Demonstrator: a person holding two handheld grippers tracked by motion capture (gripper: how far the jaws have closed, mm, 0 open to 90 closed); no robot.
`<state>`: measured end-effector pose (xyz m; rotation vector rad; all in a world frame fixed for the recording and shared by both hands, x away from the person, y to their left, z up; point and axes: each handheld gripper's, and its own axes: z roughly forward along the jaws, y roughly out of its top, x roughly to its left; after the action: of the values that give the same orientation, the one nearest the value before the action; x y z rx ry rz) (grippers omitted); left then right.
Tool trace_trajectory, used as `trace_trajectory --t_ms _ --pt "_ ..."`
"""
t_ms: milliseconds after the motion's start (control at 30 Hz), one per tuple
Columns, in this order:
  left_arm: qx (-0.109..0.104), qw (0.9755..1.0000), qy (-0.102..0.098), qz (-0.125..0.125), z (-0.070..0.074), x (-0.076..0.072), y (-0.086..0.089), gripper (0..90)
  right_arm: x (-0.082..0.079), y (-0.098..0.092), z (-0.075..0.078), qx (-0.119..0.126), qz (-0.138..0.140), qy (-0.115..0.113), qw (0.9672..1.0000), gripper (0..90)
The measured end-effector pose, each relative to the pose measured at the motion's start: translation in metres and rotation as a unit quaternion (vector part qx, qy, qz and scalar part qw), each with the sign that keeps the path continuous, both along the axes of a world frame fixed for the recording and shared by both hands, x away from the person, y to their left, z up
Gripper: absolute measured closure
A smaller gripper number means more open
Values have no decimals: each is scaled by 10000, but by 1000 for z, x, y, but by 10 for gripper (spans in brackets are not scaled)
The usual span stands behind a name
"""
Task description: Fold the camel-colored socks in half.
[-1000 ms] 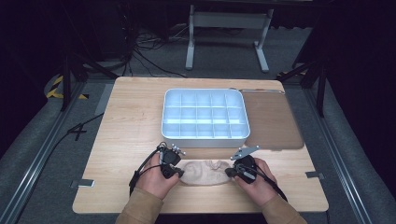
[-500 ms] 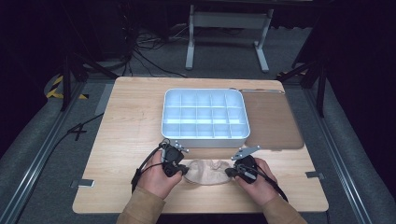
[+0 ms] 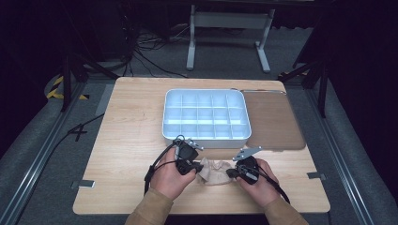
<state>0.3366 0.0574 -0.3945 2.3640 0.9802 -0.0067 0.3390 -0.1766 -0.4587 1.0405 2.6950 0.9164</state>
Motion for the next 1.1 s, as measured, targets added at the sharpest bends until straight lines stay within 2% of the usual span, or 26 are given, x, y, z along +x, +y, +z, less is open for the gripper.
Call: trace_trajectory --t_ms 300,433,567,900,1100 --pt "35 9996 -77 -252 -4 7 -24 857 -1 -1 -1 33 3 -33 10000 898" --pt "138 9992 -86 -360 -11 10 -37 857 -2 -2 -2 73 6 -69 9999 898" --pt "150 9992 -43 -366 -15 11 -43 857 -2 -2 -2 86 5 -87 9999 898" --pt "167 9984 -106 -529 -23 12 -57 857 -3 -5 -3 176 -10 -94 9998 897" --pt "-55 9983 -78 -580 -30 13 -59 853 -3 -5 -3 194 -19 -85 9998 893"
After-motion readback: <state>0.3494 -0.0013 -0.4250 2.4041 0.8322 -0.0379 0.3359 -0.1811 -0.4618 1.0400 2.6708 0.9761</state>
